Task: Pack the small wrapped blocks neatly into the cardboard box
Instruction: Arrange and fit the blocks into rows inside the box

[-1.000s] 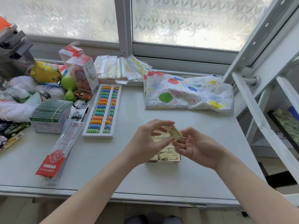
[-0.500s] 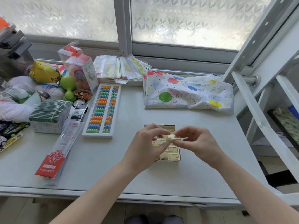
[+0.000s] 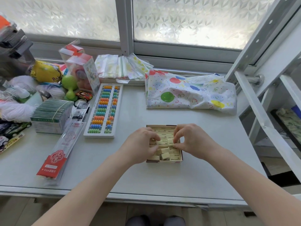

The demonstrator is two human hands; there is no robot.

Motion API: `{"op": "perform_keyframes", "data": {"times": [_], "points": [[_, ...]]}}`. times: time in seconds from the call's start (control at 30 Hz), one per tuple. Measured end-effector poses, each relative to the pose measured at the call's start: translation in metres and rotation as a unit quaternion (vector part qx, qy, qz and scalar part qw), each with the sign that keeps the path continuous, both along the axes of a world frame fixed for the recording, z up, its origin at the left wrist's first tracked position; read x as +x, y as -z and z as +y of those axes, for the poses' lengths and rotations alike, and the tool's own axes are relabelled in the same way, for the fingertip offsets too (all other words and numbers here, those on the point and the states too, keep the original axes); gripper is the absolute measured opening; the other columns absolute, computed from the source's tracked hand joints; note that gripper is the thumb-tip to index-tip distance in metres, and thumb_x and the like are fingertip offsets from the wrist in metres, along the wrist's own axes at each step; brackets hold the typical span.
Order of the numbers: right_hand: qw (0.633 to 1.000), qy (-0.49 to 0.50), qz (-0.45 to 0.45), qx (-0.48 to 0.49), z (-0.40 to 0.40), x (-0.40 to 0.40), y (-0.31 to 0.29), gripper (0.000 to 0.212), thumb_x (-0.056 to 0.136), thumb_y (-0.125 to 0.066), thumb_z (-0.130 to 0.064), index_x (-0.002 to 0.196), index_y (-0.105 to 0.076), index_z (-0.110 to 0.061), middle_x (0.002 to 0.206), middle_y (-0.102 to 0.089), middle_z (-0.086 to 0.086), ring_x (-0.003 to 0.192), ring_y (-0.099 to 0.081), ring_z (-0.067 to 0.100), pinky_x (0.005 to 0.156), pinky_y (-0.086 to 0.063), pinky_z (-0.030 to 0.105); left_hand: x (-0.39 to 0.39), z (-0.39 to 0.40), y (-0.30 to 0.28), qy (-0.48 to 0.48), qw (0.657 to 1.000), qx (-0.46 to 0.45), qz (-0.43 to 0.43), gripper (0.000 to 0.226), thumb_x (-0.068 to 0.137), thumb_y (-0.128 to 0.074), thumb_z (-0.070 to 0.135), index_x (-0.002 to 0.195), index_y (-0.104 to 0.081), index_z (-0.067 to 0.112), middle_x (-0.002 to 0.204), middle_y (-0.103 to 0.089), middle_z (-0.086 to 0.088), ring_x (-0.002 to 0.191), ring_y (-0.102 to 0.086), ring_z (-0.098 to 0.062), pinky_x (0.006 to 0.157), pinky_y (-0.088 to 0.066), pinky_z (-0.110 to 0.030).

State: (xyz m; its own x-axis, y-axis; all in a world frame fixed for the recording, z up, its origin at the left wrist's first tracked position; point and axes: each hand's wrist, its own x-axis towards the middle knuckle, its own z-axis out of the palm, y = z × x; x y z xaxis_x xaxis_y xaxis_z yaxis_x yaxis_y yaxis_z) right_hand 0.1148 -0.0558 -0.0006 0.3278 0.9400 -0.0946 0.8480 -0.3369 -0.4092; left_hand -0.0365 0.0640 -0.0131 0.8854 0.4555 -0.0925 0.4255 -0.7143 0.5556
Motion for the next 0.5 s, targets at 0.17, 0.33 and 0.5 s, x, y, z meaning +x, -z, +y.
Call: {"op": "perform_keyframes", "data": {"times": [0.17, 0.33, 0.5], "points": [[0.999, -0.035, -0.016, -0.017, 0.001, -0.001, 0.002, 0.012, 0.083, -0.068, -0.02, 0.086, -0.077, -0.014, 0.096, -0.069, -0.004, 0.085, -0.044, 0.005, 0.076, -0.033, 0.013, -0.004, 0.004, -0.003, 0.033, 0.999, -0.024, 0.029, 0.025, 0.079, -0.065, 0.032, 0.103, -0.07, 0.025, 0.113, -0.059, 0.008, 0.107, -0.053, -0.01, 0.096, -0.044, -0.025], [0.998, -0.042, -0.016, -0.049, 0.001, -0.002, -0.004, 0.017, 0.086, -0.06, -0.018, 0.093, -0.076, -0.015, 0.103, -0.064, -0.005, 0.101, -0.048, 0.01, 0.089, -0.04, 0.021, -0.004, 0.003, -0.004, 0.052, 0.997, -0.026, 0.046, 0.028, 0.076, -0.069, 0.037, 0.103, -0.069, 0.029, 0.117, -0.056, 0.008, 0.112, -0.047, -0.01, 0.1, -0.039, -0.026], [0.995, -0.042, -0.01, -0.095, 0.0, -0.005, -0.013, 0.02, 0.082, -0.065, -0.026, 0.1, -0.071, -0.02, 0.105, -0.059, -0.003, 0.102, -0.052, 0.012, 0.091, -0.042, 0.025, -0.004, 0.0, -0.005, 0.052, 0.998, -0.012, 0.043, 0.029, 0.077, -0.067, 0.038, 0.105, -0.068, 0.029, 0.116, -0.055, 0.008, 0.113, -0.046, -0.01, 0.096, -0.038, -0.023]]}}
